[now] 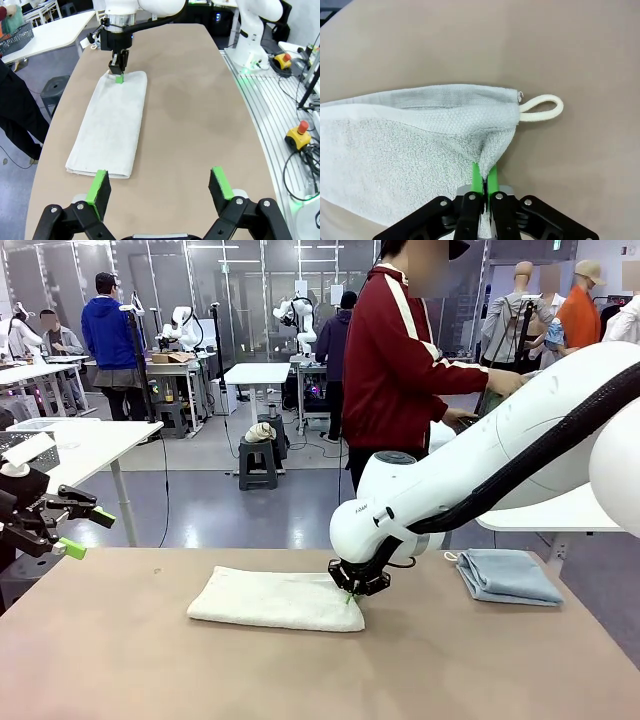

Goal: Fold the towels and place them in the basket.
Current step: When a person lays out a Towel with hook on the table, fold it in half twice.

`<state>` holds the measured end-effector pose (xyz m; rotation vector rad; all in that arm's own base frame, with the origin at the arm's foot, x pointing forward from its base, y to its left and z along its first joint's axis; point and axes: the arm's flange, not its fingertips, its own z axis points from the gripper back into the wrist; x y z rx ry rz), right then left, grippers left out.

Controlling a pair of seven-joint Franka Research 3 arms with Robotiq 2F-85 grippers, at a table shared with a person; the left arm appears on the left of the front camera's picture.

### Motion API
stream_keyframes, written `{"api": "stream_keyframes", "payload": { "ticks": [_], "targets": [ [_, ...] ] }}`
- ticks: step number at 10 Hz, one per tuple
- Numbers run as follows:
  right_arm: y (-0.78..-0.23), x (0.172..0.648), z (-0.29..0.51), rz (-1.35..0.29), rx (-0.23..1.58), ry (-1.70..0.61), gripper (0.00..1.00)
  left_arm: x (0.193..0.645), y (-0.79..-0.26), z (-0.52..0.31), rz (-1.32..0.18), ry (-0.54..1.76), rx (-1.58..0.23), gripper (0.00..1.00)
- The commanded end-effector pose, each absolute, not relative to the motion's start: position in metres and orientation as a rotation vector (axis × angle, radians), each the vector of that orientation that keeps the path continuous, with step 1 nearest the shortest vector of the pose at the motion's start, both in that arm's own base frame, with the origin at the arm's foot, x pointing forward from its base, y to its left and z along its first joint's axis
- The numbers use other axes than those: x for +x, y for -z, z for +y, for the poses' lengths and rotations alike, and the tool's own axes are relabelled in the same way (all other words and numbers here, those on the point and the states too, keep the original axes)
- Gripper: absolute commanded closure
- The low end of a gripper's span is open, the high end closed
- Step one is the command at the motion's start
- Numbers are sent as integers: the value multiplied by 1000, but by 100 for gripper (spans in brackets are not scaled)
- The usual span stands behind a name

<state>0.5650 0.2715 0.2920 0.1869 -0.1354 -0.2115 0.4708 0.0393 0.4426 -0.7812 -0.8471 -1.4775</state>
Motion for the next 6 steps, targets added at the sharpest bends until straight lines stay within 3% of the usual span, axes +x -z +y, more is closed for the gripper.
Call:
{"api": "stream_keyframes", "payload": {
  "ticks": [1, 6],
  "targets": [
    [-290, 567, 279, -128, 142, 245, 100, 470, -443, 39, -849, 1478, -781, 0],
    [-303, 570, 243, -175, 192, 101, 100, 470, -443, 39, -849, 1478, -781, 0]
  ]
}}
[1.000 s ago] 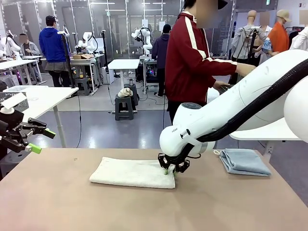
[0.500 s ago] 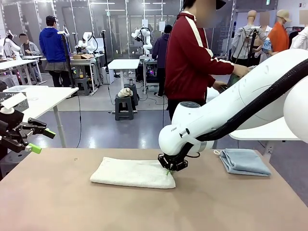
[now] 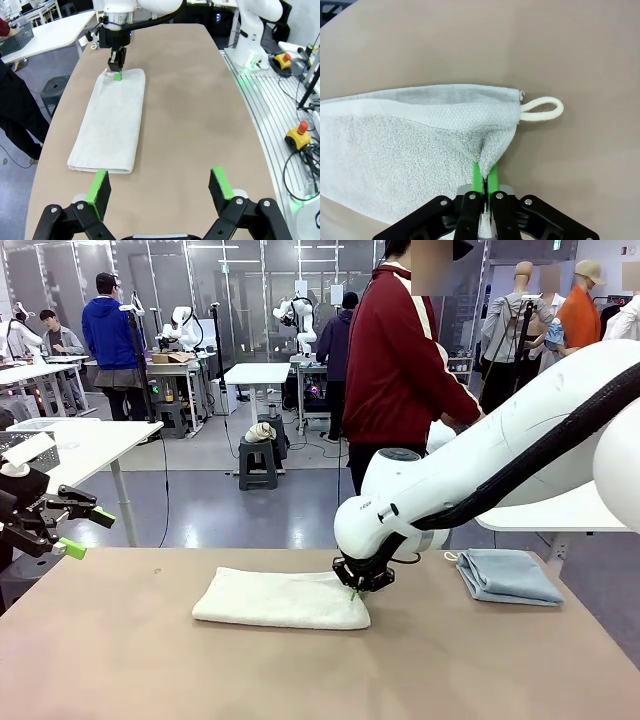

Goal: Fold the towels and place them in the basket.
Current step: When a person lays out a Towel with hook on the table, fold it in half twice.

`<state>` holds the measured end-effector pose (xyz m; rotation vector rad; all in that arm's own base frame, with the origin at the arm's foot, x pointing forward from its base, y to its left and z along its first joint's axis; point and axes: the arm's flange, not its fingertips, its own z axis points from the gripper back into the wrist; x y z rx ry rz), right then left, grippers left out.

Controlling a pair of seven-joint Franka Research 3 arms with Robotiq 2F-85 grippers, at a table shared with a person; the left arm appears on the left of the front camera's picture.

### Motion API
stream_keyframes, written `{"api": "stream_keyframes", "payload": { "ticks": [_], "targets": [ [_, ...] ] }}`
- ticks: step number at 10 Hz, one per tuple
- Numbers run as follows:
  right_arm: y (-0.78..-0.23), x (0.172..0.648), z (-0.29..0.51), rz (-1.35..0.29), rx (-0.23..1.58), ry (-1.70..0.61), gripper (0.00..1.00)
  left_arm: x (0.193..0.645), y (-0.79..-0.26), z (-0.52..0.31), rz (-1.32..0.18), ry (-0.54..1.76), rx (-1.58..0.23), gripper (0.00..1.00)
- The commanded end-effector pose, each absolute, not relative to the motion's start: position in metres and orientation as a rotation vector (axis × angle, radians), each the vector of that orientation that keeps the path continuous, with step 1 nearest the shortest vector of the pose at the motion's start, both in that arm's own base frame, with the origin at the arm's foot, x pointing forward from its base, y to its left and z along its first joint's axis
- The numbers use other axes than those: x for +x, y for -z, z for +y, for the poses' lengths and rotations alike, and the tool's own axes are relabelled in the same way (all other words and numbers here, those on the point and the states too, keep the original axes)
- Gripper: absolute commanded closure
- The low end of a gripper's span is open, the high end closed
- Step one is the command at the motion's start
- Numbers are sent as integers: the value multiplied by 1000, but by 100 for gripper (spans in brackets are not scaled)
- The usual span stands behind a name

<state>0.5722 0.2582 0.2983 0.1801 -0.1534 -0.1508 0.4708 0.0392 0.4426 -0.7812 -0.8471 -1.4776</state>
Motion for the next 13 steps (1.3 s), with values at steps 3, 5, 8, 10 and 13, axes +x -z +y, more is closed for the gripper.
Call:
{"api": "stream_keyframes", "payload": {
  "ticks": [3, 5, 8, 10, 13],
  "targets": [
    [-311, 572, 228, -173, 187, 73, 100, 470, -443, 39, -849, 1478, -781, 0],
    [-320, 570, 229, -166, 177, 57, 100, 470, -443, 39, -849, 1478, -781, 0],
    [-361, 568, 246, -231, 137, 8, 100, 470, -443, 39, -849, 1478, -781, 0],
    [-390, 569, 272, -248, 90, -31, 100, 470, -443, 39, -849, 1478, -781, 0],
    [-407, 578, 330, -193, 55, -16, 100, 470, -443, 39, -849, 1478, -781, 0]
  ]
}}
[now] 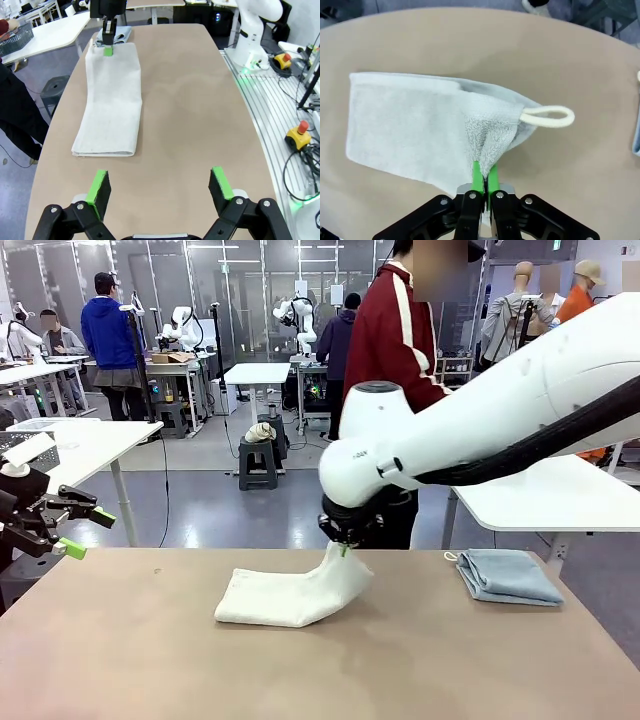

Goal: Fold the towels and place them in the basket.
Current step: When a person lays out a Towel with hook on the table, fold it in half twice.

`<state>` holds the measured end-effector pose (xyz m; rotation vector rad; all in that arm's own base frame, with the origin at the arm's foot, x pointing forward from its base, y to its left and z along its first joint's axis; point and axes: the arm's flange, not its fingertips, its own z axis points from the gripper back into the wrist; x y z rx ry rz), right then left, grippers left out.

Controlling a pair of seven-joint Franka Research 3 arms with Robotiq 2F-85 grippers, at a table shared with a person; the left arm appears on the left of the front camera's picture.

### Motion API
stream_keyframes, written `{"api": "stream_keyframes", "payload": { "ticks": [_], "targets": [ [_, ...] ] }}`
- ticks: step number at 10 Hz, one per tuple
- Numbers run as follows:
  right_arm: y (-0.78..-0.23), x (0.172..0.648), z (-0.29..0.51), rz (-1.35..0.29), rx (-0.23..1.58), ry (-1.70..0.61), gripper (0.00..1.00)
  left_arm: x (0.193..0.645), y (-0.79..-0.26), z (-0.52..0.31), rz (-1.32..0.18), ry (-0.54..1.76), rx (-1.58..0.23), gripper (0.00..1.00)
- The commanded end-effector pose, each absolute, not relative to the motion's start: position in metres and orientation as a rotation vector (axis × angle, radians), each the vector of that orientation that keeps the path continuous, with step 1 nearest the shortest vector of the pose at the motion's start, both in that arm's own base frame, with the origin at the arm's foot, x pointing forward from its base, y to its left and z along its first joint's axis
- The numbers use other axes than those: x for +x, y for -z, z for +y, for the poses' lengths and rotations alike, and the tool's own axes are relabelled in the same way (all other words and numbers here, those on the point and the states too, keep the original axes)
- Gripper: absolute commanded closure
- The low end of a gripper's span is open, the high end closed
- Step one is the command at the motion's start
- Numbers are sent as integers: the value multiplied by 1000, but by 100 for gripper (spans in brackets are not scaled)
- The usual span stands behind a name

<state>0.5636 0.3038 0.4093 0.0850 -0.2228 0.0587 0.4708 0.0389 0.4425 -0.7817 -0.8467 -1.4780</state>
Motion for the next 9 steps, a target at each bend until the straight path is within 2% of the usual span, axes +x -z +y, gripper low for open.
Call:
{"api": "stream_keyframes", "payload": {
  "ticks": [1, 5, 9],
  "targets": [
    [-406, 582, 353, -173, 49, -10, 100, 470, -443, 39, -849, 1478, -781, 0],
    [-399, 587, 431, -167, 48, 6, 100, 470, -443, 39, -849, 1478, -781, 0],
    [-396, 592, 474, -182, 108, 88, 100, 470, -443, 39, -849, 1478, -781, 0]
  ]
}}
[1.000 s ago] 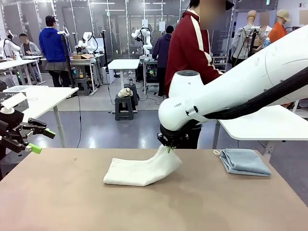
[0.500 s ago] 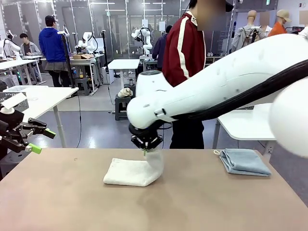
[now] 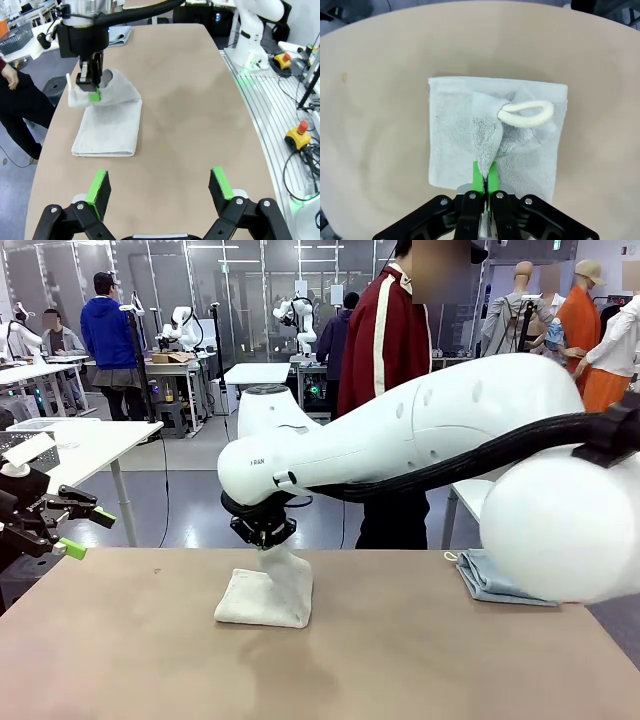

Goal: Fold the towels and place them in the basket.
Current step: When a person lays out a Towel with hook on the table, fold it in half twice.

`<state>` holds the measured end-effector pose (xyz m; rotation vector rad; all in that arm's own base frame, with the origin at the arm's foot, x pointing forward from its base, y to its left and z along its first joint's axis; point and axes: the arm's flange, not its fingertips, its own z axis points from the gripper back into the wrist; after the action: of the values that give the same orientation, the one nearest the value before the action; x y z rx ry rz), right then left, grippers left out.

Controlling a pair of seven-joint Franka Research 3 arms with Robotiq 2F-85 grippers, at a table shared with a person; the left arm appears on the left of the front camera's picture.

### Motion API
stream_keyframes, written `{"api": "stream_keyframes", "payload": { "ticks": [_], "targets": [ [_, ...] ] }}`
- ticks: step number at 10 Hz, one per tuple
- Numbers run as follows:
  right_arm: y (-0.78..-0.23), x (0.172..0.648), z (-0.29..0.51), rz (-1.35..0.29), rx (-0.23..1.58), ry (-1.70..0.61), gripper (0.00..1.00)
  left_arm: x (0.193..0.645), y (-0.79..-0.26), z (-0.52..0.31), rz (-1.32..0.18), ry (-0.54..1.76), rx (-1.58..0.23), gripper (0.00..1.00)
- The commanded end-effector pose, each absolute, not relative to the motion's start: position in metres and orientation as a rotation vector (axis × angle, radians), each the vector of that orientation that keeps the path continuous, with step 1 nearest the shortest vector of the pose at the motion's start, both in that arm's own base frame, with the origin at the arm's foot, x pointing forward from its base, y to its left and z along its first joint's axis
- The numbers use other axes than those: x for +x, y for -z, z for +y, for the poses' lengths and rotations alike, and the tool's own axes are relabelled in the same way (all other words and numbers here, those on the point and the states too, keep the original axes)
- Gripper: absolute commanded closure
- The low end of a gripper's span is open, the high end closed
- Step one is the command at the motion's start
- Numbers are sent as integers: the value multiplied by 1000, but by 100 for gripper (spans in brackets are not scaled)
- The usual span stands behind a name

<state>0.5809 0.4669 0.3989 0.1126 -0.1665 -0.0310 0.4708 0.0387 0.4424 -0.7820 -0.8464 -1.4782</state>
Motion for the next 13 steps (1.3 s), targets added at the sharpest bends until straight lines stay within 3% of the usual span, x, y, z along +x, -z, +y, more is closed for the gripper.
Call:
{"api": "stream_keyframes", "payload": {
  "ticks": [1, 9, 11, 12, 13],
  "targets": [
    [-391, 596, 479, -189, 120, 98, 100, 470, -443, 39, -849, 1478, -781, 0],
    [-346, 611, 499, -123, 179, 75, 100, 470, -443, 39, -849, 1478, -781, 0],
    [-346, 608, 501, -106, 197, 63, 94, 470, -443, 39, -849, 1478, -781, 0],
    [-347, 607, 501, -101, 202, 58, 75, 470, -443, 39, -849, 1478, -781, 0],
    [-347, 608, 502, -105, 208, 58, 75, 470, -443, 39, -849, 1478, -781, 0]
  ]
}}
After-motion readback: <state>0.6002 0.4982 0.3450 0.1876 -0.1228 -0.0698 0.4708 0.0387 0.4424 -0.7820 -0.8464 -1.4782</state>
